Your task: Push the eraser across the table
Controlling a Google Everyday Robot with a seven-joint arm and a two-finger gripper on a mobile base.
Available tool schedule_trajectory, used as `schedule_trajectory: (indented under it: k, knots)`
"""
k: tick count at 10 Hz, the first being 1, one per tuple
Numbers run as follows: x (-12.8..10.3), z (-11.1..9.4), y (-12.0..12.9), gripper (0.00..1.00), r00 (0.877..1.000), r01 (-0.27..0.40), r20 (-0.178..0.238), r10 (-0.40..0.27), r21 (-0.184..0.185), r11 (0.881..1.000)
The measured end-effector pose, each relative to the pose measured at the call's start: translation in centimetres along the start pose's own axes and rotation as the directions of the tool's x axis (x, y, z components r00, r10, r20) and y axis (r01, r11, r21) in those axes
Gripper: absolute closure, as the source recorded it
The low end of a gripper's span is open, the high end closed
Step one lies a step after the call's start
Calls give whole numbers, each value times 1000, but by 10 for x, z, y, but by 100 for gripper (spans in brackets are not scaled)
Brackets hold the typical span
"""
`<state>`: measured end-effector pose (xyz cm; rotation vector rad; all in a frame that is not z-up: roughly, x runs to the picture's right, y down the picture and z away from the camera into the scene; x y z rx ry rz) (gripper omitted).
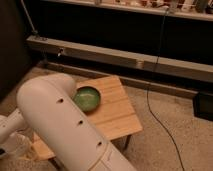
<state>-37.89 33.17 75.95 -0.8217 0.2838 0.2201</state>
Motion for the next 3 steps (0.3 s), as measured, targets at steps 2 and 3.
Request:
schedule_trajectory:
  k: [2,3]
  knots:
    - [6,-24,-41,100,984,-148,91,153,-64,987]
    - [8,-34,-55,100,972,-188,126,196,-78,979]
